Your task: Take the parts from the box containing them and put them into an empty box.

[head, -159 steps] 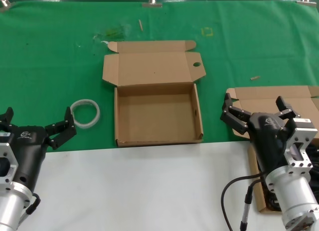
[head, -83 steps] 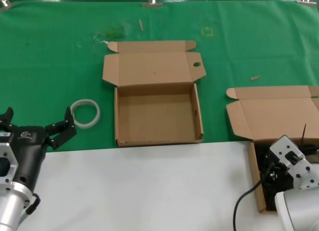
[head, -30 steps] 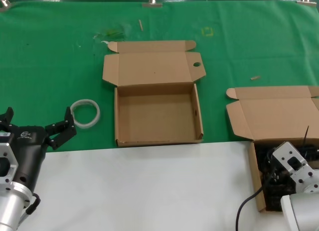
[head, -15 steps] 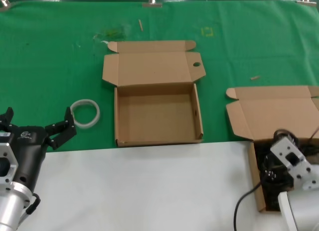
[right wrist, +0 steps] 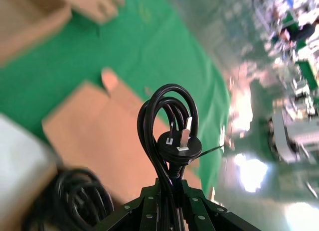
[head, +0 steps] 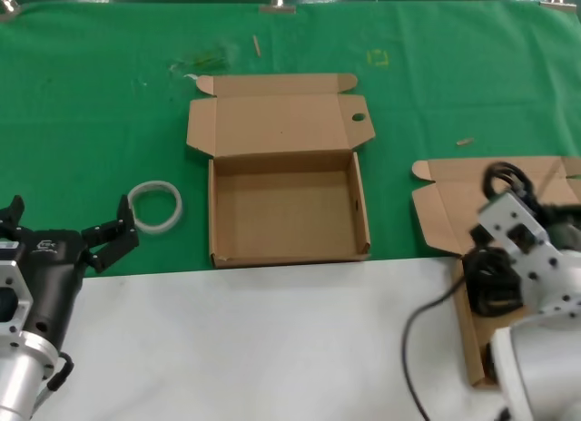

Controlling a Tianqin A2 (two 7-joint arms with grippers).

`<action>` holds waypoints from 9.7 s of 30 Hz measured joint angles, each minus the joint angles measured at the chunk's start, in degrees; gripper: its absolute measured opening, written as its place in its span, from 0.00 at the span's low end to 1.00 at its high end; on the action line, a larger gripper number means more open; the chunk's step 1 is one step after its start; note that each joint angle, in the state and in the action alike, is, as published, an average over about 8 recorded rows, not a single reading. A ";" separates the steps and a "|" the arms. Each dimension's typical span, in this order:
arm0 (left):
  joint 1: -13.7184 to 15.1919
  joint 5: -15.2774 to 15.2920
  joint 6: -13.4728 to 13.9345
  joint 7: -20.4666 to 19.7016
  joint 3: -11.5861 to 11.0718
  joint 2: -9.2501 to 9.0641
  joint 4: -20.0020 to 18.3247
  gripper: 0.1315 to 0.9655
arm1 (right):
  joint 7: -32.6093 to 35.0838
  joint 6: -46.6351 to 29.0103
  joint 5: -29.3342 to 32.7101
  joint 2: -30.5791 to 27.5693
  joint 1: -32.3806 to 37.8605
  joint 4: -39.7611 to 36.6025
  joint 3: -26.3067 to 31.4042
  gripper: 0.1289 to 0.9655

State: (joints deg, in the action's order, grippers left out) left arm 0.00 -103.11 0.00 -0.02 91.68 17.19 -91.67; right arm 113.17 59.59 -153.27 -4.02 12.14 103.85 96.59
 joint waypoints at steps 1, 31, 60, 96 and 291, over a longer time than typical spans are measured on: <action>0.00 0.00 0.00 0.00 0.00 0.00 0.00 1.00 | -0.53 -0.30 -0.09 0.00 0.33 0.07 0.82 0.09; 0.00 0.00 0.00 0.00 0.00 0.00 0.00 1.00 | -12.80 -7.85 -1.41 -0.03 12.84 -1.39 22.64 0.09; 0.00 0.00 0.00 0.00 0.00 0.00 0.00 1.00 | -34.06 -22.51 -4.45 -0.16 18.84 -21.59 33.67 0.09; 0.00 0.00 0.00 0.00 0.00 0.00 0.00 1.00 | -41.80 -24.10 -4.38 -3.20 19.66 -26.43 38.34 0.10; 0.00 -0.02 0.00 0.02 0.00 0.00 0.00 1.00 | -110.77 -58.40 48.31 -3.25 -11.07 -12.66 -3.46 1.00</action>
State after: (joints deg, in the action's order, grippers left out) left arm 0.00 -103.13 0.00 0.00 91.67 17.19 -91.67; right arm 2.40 1.19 -104.96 -7.26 1.07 91.19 93.13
